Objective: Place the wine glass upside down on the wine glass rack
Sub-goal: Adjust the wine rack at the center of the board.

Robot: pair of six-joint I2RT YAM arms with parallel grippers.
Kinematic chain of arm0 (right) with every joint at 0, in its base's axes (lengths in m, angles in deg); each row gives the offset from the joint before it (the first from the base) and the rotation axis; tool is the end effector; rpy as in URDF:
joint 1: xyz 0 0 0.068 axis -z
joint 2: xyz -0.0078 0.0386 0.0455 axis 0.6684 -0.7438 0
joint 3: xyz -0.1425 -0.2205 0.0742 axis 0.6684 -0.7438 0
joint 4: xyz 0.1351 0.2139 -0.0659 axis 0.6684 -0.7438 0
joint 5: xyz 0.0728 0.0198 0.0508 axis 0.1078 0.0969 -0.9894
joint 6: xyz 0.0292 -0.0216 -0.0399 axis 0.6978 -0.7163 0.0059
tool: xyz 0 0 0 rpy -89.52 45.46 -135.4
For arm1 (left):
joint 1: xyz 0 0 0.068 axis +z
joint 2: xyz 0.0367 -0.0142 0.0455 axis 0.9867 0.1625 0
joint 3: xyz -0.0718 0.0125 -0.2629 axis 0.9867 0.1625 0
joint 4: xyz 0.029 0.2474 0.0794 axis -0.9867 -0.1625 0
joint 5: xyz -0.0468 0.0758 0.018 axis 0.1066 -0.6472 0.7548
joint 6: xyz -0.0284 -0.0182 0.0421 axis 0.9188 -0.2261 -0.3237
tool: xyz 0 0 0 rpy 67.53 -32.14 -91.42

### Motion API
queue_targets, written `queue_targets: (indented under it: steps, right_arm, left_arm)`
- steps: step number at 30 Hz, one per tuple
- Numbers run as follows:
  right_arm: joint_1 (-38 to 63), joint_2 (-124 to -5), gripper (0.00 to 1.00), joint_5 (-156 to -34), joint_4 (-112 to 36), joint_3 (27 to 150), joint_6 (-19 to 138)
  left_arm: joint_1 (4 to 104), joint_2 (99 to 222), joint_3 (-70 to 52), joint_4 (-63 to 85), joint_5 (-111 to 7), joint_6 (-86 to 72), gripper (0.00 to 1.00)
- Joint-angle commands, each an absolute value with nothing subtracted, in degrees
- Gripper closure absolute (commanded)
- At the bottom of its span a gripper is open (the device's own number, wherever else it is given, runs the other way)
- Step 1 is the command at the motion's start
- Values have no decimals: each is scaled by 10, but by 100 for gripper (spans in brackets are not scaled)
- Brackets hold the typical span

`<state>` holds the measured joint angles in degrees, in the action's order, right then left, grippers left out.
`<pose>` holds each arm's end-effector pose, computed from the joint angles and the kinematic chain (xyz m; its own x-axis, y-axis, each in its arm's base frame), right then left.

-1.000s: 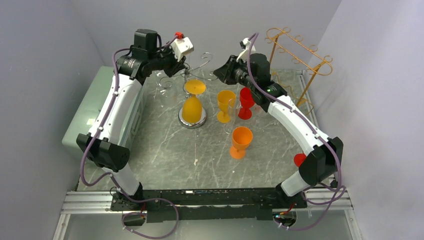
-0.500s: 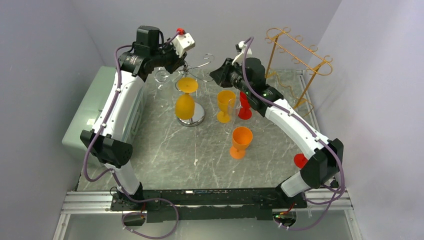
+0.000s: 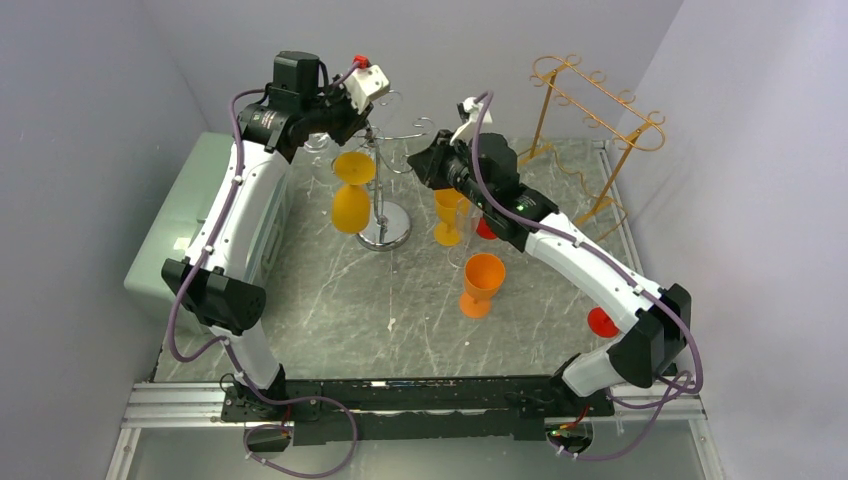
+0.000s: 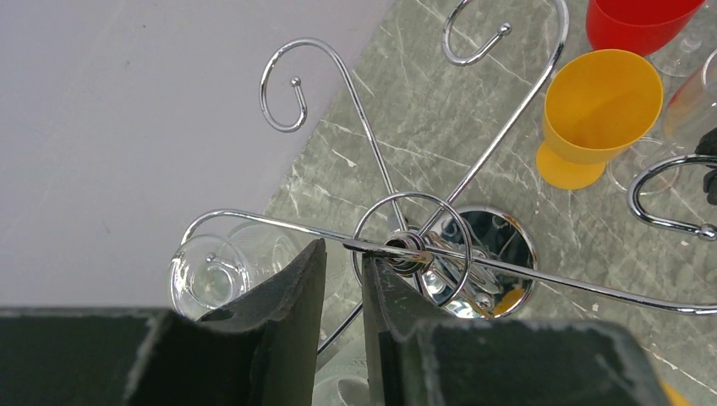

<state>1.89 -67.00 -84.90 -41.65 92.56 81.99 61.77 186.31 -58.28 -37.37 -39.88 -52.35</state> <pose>0.2659 0.2213 0.4065 -0.3852 0.3113 -0.8688 -0.4793 0.7370 0.4766 0.3545 -0.1344 0.4641 -0.0174 0.5542 -0.8322 0.7330 0.5731 0.3664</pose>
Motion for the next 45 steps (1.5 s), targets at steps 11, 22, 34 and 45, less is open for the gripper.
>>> queue_targets:
  steps: [11,22,34,45]
  right_arm:
    - [-10,-646,59,-860,-459,940,799]
    - [112,-659,40,-935,-518,1022,783]
    - [145,-765,40,-975,-492,1106,799]
    - [160,-800,49,-986,-431,1102,841]
  left_arm:
    - [616,1842,-570,-301,-397,-541,72]
    - [616,1809,-540,-306,-391,-550,72]
    - [616,1805,-541,-312,-390,-554,73]
    - [616,1804,-534,-308,-396,-563,73]
